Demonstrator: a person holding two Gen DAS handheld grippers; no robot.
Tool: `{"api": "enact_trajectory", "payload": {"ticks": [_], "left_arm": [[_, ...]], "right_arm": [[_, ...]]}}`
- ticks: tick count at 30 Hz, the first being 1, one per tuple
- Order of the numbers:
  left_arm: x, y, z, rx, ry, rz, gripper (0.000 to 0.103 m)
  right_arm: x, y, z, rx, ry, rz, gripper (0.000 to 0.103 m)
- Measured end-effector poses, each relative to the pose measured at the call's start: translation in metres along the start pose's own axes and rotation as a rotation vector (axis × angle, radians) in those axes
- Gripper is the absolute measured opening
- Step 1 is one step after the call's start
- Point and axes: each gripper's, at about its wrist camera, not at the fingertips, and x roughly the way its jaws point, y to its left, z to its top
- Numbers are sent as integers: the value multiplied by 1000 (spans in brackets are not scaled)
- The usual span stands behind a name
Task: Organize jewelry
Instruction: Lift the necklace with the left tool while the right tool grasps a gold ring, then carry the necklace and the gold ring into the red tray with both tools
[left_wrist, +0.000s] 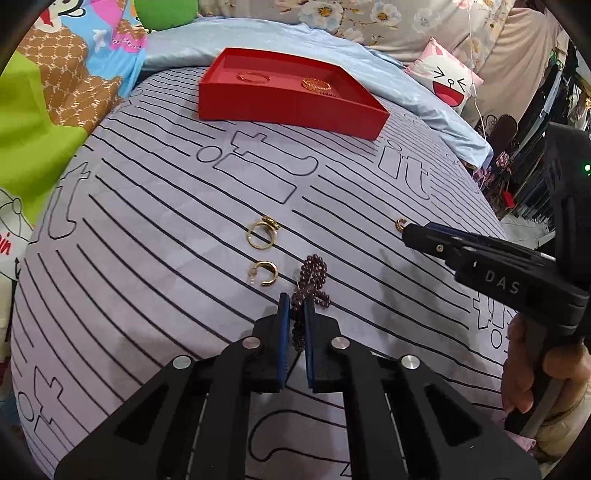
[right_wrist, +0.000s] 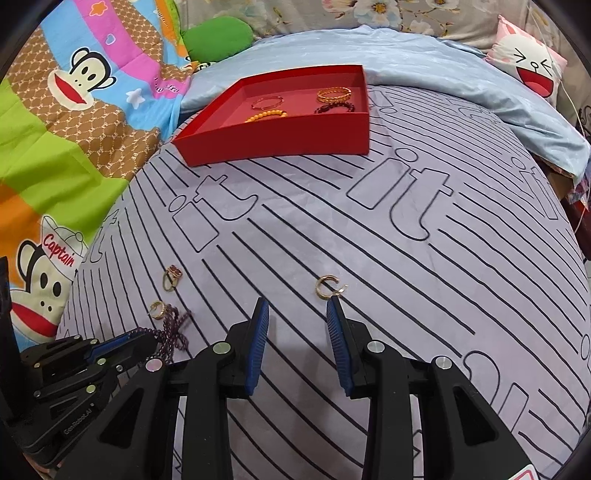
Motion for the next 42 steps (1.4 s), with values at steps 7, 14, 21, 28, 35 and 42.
{"api": "enact_trajectory", "payload": {"ticks": [7, 14, 21, 28, 35, 42], "left_arm": [[-16, 26, -1, -58, -18, 56, 7], [-19, 54, -4, -108, -14, 108, 7], [-17, 68, -3, -139, -11, 110, 7], [-13, 69, -3, -143, -4, 103, 7], [-10, 67, -1, -142, 2, 102, 7], [-7, 61, 5, -131, -7, 95, 7]], "right_arm": [[11, 35, 6, -66, 17, 60, 33], [30, 73, 12, -131, 36, 103, 33], [44, 88, 18, -153, 54, 112, 30], [53, 95, 18, -176, 65, 111, 15], [59, 93, 16, -178, 67, 110, 9], [44, 83, 17, -162, 39, 102, 9]]}}
